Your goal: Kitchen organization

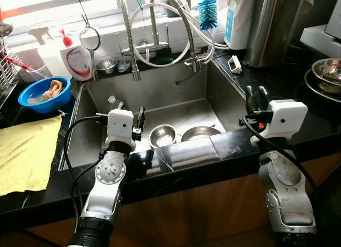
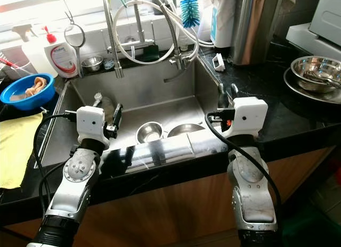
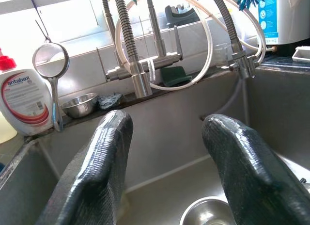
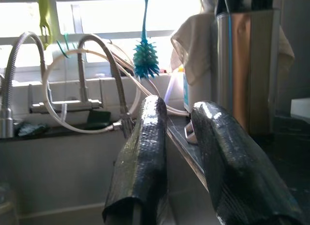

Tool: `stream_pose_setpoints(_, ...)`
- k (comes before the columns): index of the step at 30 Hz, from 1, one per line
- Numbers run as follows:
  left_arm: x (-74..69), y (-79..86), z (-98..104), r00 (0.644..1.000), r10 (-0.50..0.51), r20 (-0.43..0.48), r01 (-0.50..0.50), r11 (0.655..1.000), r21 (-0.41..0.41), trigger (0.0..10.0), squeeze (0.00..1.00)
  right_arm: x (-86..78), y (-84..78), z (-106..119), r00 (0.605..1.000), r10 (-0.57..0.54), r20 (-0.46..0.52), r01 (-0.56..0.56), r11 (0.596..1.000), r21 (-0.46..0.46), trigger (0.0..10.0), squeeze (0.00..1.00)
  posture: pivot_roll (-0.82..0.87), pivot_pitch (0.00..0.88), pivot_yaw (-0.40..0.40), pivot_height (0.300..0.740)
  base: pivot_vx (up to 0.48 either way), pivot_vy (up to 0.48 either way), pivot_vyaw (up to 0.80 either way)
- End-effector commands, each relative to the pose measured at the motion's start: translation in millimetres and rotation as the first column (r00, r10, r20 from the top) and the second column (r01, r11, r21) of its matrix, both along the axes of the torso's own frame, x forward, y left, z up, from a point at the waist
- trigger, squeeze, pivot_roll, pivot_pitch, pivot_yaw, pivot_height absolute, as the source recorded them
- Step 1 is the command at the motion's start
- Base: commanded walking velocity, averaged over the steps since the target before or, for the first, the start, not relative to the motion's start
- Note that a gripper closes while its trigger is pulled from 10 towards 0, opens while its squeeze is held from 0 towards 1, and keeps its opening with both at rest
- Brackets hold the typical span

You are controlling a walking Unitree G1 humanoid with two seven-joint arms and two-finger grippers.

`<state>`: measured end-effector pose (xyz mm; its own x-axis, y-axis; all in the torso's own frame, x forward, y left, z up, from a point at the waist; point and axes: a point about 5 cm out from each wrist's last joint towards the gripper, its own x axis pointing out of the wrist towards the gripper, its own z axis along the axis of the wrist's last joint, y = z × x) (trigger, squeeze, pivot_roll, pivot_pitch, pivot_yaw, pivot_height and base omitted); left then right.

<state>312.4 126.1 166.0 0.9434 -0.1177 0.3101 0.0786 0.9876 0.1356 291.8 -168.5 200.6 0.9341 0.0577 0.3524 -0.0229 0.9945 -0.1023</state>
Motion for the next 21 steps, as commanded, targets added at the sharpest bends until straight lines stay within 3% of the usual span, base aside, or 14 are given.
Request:
stream_pose_setpoints(1,-0.2,-1.5,8.8,0.999,-0.005,0.047,0.004,1.0,0.014,10.0,0.0,-1.5,5.0,4.0,1.0,0.006,0.005,-0.006,0.999,-0.034,10.0,0.0,-0.24,0.0,0.13,0.74,0.0,-0.33,0.0)
stream_pose_setpoints(7,1.0,-1.0,9.1,0.999,0.005,0.043,-0.005,1.0,0.01,10.0,0.0,0.3,4.2,6.6,1.0,0.002,0.0,-0.002,0.999,-0.044,10.0,0.0,-0.23,0.0,0.124,0.74,0.0,-0.46,0.79)
stream_pose_setpoints(9,1.5,-0.1,9.6,0.999,0.009,0.044,-0.009,1.0,0.009,10.0,0.0,0.9,2.9,8.0,1.0,0.003,-0.001,-0.003,1.0,-0.006,10.0,0.0,-0.23,0.0,0.122,0.74,0.0,-0.461,0.0)
stream_pose_setpoints(15,1.4,2.0,8.9,0.999,0.023,0.043,-0.023,1.0,0.001,10.0,0.0,2.0,-1.1,9.5,1.0,-0.022,-0.014,0.021,0.999,-0.027,10.0,0.0,-0.23,0.0,0.119,0.74,0.0,-0.459,0.0)
stream_pose_setpoints(21,2.4,0.4,8.5,0.999,0.019,0.036,-0.018,1.0,-0.016,10.0,0.0,3.2,-3.1,4.3,0.996,-0.028,-0.081,0.024,0.998,-0.051,10.0,0.0,-0.24,0.0,0.119,0.74,0.0,0.0,0.0)
